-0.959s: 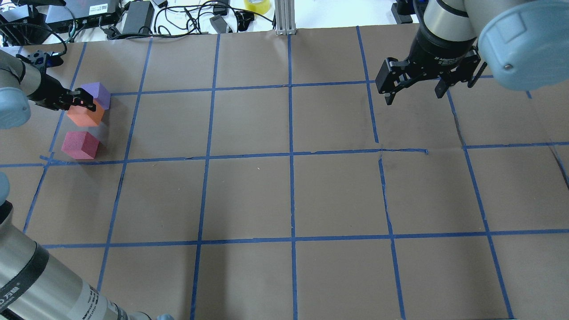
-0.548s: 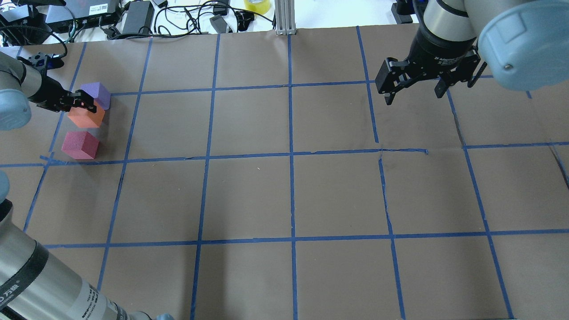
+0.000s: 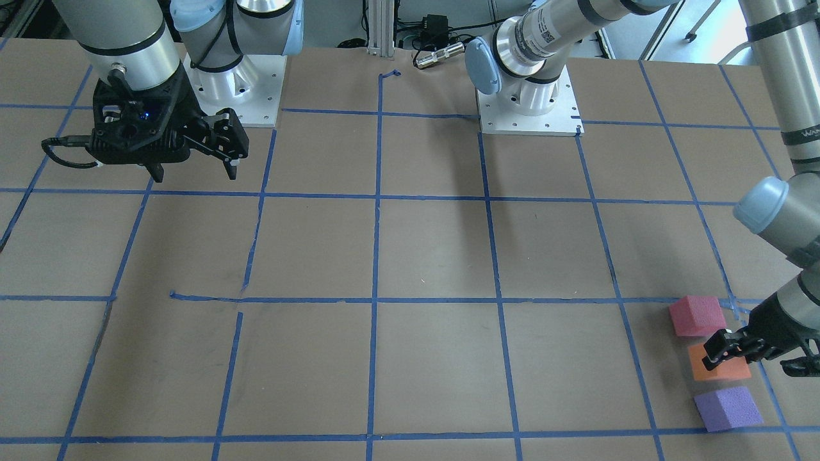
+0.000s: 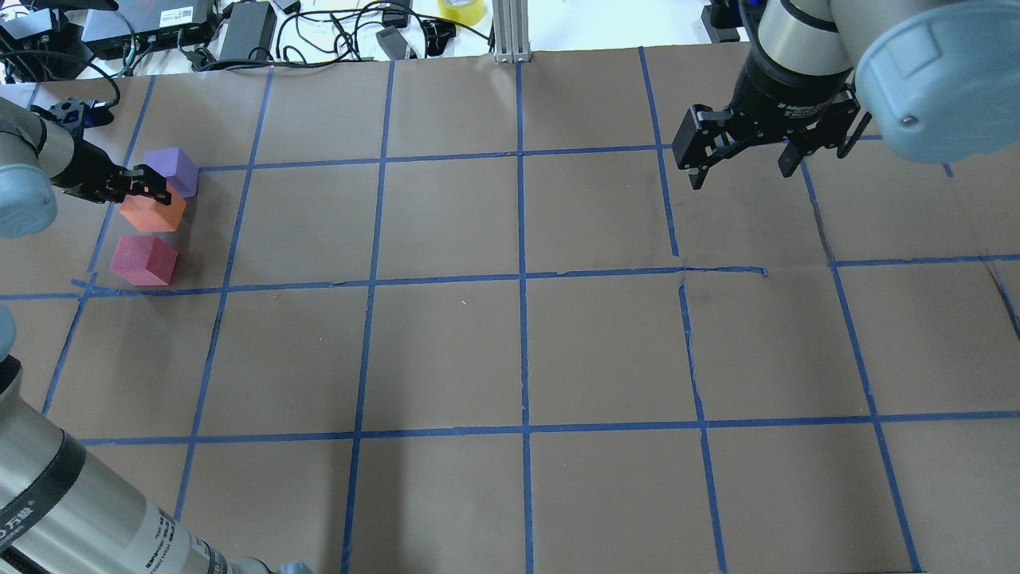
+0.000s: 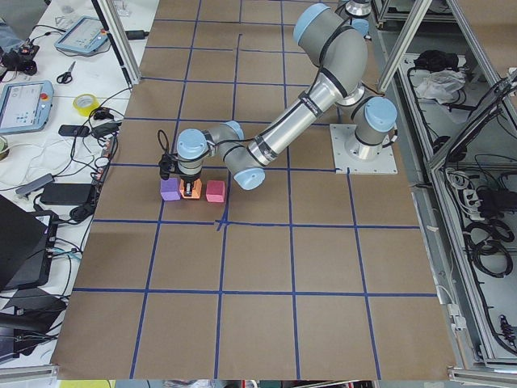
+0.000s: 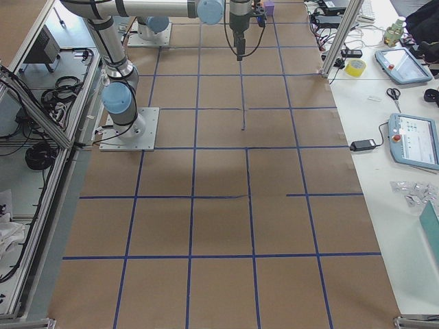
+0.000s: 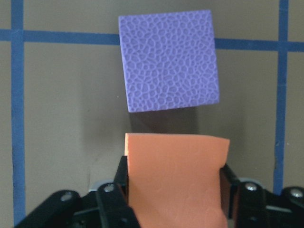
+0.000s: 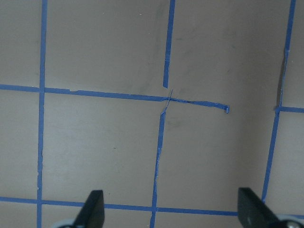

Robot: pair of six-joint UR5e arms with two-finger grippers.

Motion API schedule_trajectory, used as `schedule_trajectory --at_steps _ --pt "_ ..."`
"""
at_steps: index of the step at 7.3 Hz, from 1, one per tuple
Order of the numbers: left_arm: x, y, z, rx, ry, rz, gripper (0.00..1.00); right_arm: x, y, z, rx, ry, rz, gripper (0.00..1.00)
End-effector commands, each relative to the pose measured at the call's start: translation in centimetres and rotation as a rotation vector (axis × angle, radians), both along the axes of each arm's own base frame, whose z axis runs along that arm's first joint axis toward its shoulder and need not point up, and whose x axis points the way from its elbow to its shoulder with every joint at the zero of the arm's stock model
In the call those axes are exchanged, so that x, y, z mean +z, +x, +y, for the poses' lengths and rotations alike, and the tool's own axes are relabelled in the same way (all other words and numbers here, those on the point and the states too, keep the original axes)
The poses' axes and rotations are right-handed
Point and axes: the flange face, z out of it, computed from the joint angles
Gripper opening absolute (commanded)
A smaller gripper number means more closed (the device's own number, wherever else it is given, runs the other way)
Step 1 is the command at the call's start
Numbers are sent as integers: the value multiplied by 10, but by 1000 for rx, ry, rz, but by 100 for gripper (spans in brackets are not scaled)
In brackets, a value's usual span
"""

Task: Arrange blocks in a line
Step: 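Lower the orange cube into line and open the left gripper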

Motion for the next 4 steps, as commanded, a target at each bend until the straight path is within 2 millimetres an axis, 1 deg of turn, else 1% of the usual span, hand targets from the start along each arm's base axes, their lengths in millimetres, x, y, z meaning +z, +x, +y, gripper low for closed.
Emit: schedule_trajectory --at_steps 1,2,3,4 --pt "-9 -3 4 -2 7 -1 37 0 0 0 0 0 0 100" --pt "-9 -3 4 0 -3 -8 42 0 0 0 0 0 1 100" --pt "-12 -2 4 -1 0 -4 55 0 0 0 0 0 0 100" --pt "-13 -2 5 0 2 -5 72 -1 0 0 -2 1 0 100"
